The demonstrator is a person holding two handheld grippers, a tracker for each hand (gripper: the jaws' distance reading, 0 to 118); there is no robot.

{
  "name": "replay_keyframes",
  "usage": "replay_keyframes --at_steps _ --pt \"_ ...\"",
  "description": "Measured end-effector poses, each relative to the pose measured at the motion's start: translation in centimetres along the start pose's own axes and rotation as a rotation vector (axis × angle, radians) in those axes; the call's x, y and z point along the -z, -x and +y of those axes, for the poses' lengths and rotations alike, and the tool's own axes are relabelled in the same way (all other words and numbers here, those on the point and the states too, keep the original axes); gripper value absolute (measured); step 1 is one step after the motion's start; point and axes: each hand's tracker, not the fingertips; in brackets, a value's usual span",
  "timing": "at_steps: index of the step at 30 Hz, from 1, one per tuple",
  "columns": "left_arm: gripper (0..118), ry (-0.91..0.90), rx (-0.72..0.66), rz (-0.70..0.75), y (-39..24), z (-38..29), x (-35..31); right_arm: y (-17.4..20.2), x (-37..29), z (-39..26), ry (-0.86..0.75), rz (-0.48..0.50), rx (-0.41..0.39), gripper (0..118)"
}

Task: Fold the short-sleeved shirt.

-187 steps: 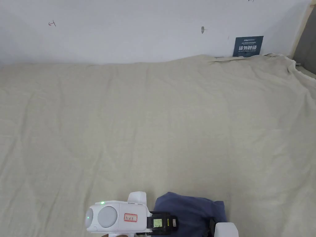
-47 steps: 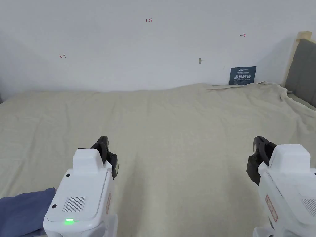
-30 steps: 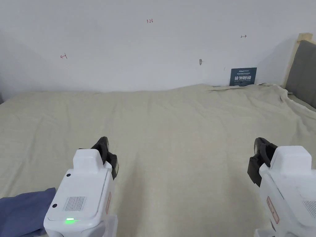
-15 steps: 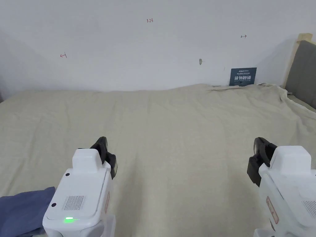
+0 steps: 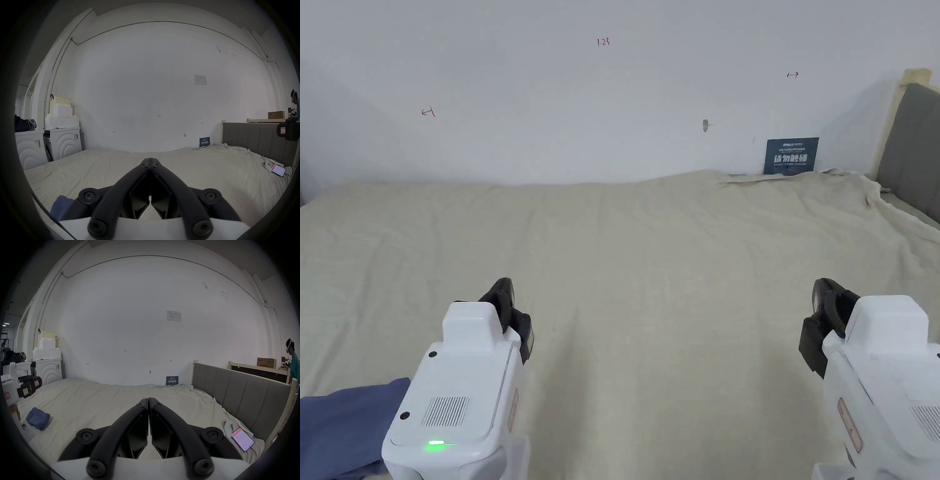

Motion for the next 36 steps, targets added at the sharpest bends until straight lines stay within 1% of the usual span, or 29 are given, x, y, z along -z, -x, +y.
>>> replay_keyframes --at_steps 18,20,21,22,23,25,26,27,28,29,36 --pt "0 0.004 -0.004 0.004 0.5 -0.1 0.1 0.2 0.0 0.1 -0.002 0.000 -0.003 0" --pt "9 0.010 -0.010 0.005 0.6 -0.1 0.2 0.2 -0.1 0.1 0.001 -0.002 0.000 3" --pt "18 0.012 -0.015 0.008 0.6 -0.1 0.2 0.2 -0.1 0.1 0.000 0.000 0.005 10" --pt "31 0.015 -0.021 0.012 0.7 -0.1 0.2 0.1 -0.1 0.1 -0.001 -0.002 0.005 20" --pt "56 0.020 -0.027 0.013 0.8 -0.2 0.3 0.1 -0.2 0.1 0.000 0.002 0.010 41" --pt "91 0.018 -0.040 0.013 1.1 -0.2 0.4 0.0 -0.1 0.1 0.002 -0.001 0.011 80" --pt "113 0.020 -0.041 0.011 1.2 -0.2 0.4 0.0 -0.1 0.1 0.002 -0.004 0.010 100" --pt "118 0.021 -0.042 0.007 1.2 -0.2 0.4 0.0 -0.2 0.1 -0.002 -0.010 0.011 109" --pt "118 0.015 -0.039 0.010 1.4 -0.2 0.1 0.0 -0.2 0.1 -0.011 -0.012 0.014 113" --pt "118 -0.005 -0.048 -0.005 1.4 -0.2 0.0 0.0 -0.3 0.1 -0.015 -0.013 0.015 114" --pt "118 -0.008 -0.021 0.012 1.3 -0.1 -0.2 -0.2 -0.4 0.2 -0.016 -0.016 0.024 114"
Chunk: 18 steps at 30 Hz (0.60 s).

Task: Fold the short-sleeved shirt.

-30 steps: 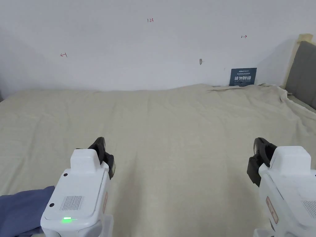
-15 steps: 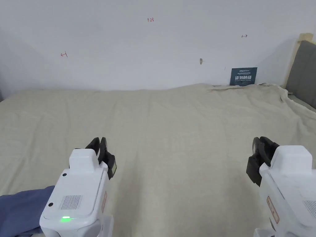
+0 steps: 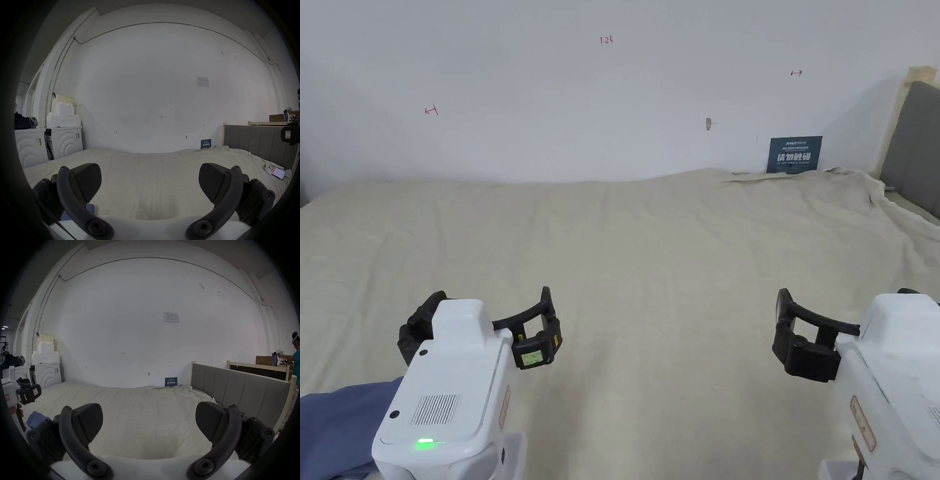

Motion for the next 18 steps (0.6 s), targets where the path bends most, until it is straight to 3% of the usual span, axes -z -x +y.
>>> replay_keyframes --at_steps 18 --pt "118 -0.001 0.011 0.005 -0.34 0.02 -0.08 0.05 -0.38 0.33 -0.004 0.000 -0.004 114"
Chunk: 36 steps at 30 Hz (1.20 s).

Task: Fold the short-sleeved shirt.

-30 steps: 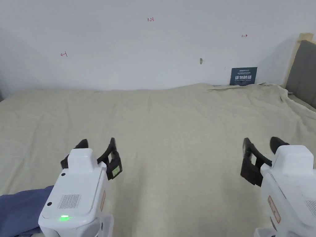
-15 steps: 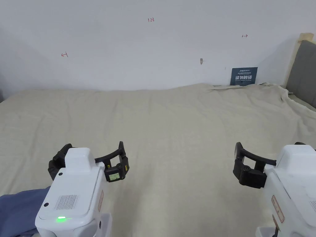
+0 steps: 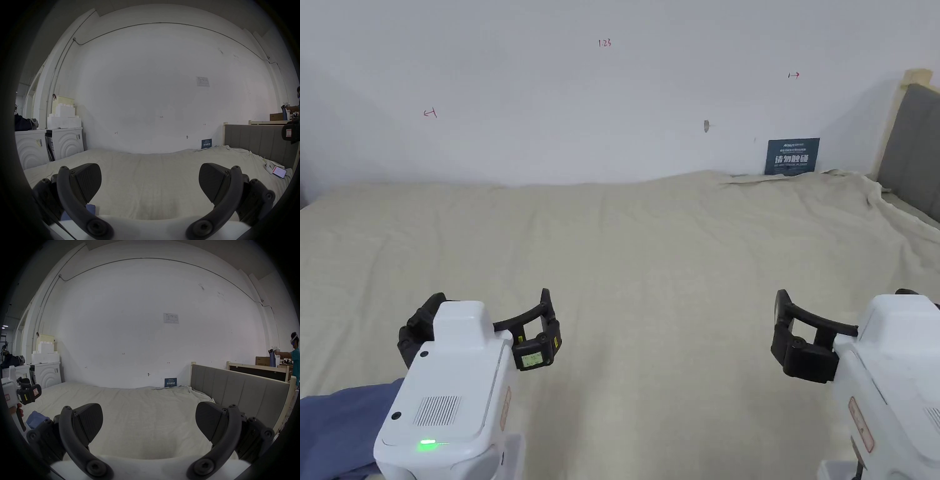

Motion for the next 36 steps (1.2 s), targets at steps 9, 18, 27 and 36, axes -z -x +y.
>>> replay_keyframes --at_steps 9,18,27,36 --pt "118 0.001 -0.004 0.007 0.18 -0.07 -0.04 -0.01 0.13 -0.03 -0.003 0.000 -0.001 114" --pt "118 -0.001 -0.001 0.011 0.25 0.00 0.02 -0.05 0.28 -0.19 -0.003 -0.002 0.003 114" --pt "118 -0.001 0.002 0.014 0.33 -0.02 0.17 -0.04 0.40 -0.20 0.000 -0.004 -0.002 114" --pt "118 -0.004 0.009 0.012 0.34 -0.04 0.11 -0.01 0.41 -0.23 0.001 -0.006 -0.003 114"
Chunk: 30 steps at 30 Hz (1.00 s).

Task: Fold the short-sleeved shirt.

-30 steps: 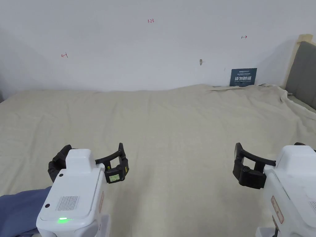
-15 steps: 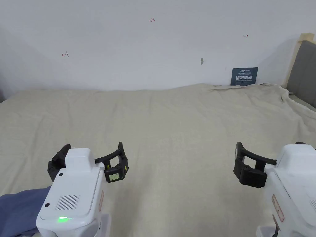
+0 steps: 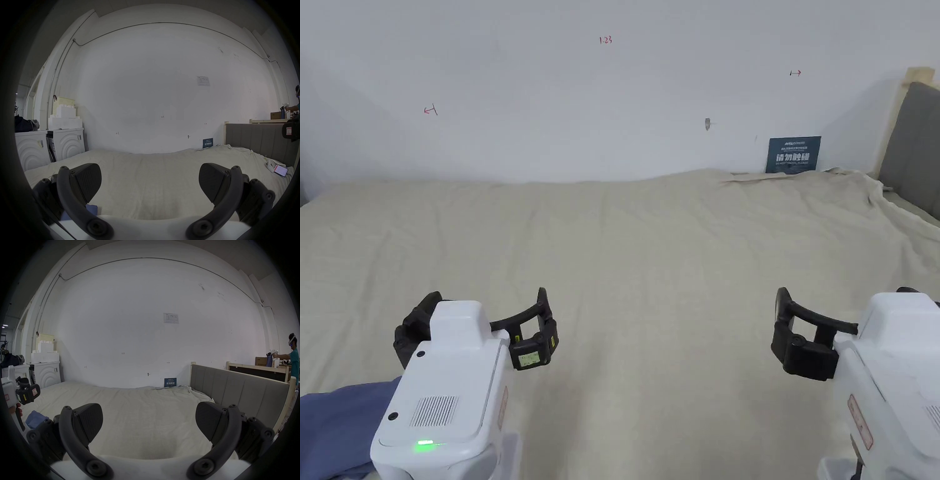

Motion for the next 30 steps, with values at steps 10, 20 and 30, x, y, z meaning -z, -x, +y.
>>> replay_keyframes --at_steps 10,20,30 --pt "118 -0.001 -0.004 0.002 0.13 -0.01 0.02 0.04 0.00 0.06 -0.007 -0.001 0.000 114" --pt "118 0.001 0.000 0.001 0.11 -0.06 -0.07 0.14 0.01 0.08 -0.006 0.003 -0.005 114" --pt "118 0.001 -0.006 0.001 0.29 -0.03 -0.15 0.28 0.07 0.70 0.015 -0.010 0.018 114"
